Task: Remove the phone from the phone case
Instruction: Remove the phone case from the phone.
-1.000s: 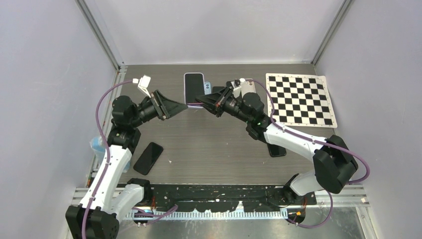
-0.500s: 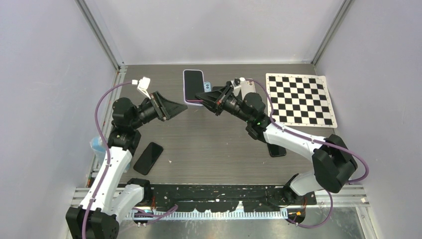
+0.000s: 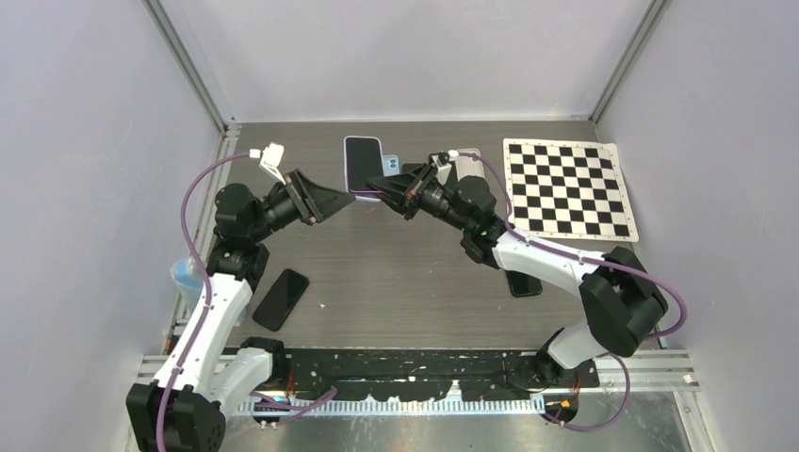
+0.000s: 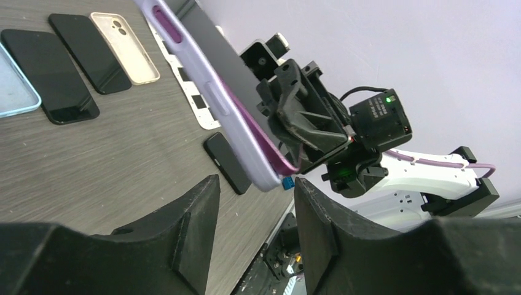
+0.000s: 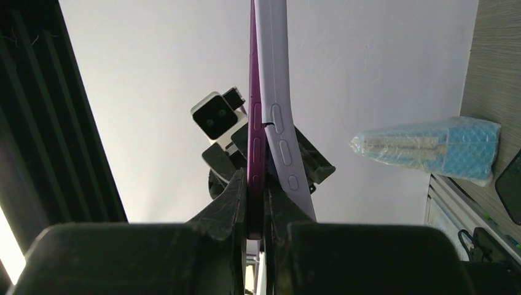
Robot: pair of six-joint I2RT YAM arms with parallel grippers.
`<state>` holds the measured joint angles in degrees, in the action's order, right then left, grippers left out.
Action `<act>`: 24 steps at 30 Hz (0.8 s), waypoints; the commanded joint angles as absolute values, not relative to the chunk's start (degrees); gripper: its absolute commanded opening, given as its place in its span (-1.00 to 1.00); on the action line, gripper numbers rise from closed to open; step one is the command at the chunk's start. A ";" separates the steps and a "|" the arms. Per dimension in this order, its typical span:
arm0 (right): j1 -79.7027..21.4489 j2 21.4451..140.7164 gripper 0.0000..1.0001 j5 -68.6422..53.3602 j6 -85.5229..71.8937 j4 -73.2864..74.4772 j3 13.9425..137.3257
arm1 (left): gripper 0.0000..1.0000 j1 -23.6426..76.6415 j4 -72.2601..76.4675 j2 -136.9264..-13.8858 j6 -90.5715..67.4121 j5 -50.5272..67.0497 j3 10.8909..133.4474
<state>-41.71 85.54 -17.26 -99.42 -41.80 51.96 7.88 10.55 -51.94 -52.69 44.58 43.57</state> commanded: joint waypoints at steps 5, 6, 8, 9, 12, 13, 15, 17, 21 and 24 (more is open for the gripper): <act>-42.18 85.15 -0.99 -18.87 -105.12 -53.94 55.43 | -0.06 8.17 13.90 -52.40 -52.07 42.34 42.11; -42.23 85.47 -0.99 -19.33 -106.48 -54.53 55.52 | -0.03 8.14 13.81 -52.38 -52.04 41.65 42.10; -42.40 85.89 -0.99 -19.87 -108.14 -55.63 55.65 | 0.04 8.16 13.69 -52.47 -51.88 40.31 42.38; -42.42 86.01 -0.99 -20.00 -108.91 -55.81 55.69 | 0.06 8.16 13.85 -52.52 -51.86 40.19 42.58; -42.45 86.40 -0.99 -20.24 -109.89 -57.01 55.68 | 0.15 8.17 13.53 -52.59 -52.33 38.68 43.10; -42.45 86.44 -0.99 -20.32 -110.00 -57.16 55.70 | 0.15 8.17 13.39 -52.83 -52.98 38.18 43.19; -42.53 86.60 -0.99 -20.43 -109.84 -57.36 55.76 | 0.15 8.12 12.44 -53.39 -55.48 37.50 43.68; -42.56 86.74 -0.99 -20.77 -109.30 -57.32 56.08 | 0.11 8.21 14.08 -53.94 -59.01 37.87 43.75; -42.83 87.57 -0.99 -21.65 -107.53 -56.68 56.60 | -0.20 8.17 13.49 -54.94 -66.87 35.51 43.71; -43.05 87.92 -0.99 -22.05 -106.26 -56.61 56.68 | -0.56 8.13 13.26 -56.61 -70.17 35.64 43.65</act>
<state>-41.82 89.27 -18.11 -107.79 -47.13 52.40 8.47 12.05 -54.46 -64.14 39.72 42.50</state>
